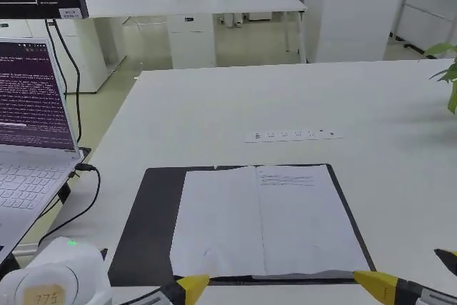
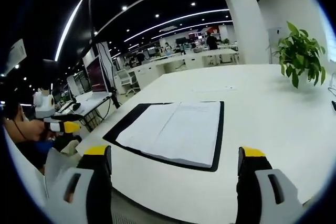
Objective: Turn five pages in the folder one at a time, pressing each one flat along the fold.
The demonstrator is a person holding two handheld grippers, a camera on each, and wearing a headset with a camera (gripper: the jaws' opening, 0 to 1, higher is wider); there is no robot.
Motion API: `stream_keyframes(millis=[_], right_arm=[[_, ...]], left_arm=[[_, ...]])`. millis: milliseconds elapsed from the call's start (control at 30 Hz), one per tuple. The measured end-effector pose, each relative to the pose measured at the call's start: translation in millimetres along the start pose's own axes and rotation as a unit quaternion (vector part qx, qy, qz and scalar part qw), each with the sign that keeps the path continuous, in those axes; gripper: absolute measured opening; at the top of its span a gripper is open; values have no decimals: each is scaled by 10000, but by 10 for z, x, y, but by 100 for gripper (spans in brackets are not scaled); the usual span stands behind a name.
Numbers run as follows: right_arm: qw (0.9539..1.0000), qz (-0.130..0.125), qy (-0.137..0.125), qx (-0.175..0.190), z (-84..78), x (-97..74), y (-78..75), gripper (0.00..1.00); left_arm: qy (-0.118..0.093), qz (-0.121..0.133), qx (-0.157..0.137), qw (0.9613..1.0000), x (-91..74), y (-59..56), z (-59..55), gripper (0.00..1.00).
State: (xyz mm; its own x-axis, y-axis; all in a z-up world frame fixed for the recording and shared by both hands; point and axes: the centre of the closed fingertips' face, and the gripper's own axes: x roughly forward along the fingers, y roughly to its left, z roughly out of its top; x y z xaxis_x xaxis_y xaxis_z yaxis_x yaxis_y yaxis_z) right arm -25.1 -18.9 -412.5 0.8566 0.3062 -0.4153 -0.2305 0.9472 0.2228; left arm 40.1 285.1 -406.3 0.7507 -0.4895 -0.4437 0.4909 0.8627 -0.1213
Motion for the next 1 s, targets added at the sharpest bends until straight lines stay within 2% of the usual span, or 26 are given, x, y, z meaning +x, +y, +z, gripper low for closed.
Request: stream_keyframes(millis=[167,233,300,400,667,733,833,900,933,1000], right_arm=[[9996,115,108,-222,-44,63,94,100],[9995,163,118,-250,-40,95,128,99],[9993,190,133,-277,-31,129,147,99],[9991,210,130,-356,-15,167,164,99],[9985,334,168,-396,-33,274,209,97],[9984,354,182,-403,-43,284,202,97],[9984,376,191,-387,-51,288,167,97],[9986,349,190,-352,-51,280,131,96],[9988,336,179,-322,-49,270,105,96],[9989,316,153,-299,-43,250,65,96]], left_arm=[[-75,49,-4,10000,4,-17,32,99],[-72,16,-25,10000,38,-67,39,99],[-53,-20,110,9999,84,-122,48,99],[-29,-90,140,9999,162,-201,68,99],[202,-389,264,9987,509,-499,20,99],[203,-471,296,9982,588,-574,22,99],[305,-603,330,9972,756,-716,-12,99],[364,-690,347,9963,827,-793,-33,96],[411,-757,375,9956,887,-856,-54,93],[431,-871,404,9944,999,-973,-75,94]])
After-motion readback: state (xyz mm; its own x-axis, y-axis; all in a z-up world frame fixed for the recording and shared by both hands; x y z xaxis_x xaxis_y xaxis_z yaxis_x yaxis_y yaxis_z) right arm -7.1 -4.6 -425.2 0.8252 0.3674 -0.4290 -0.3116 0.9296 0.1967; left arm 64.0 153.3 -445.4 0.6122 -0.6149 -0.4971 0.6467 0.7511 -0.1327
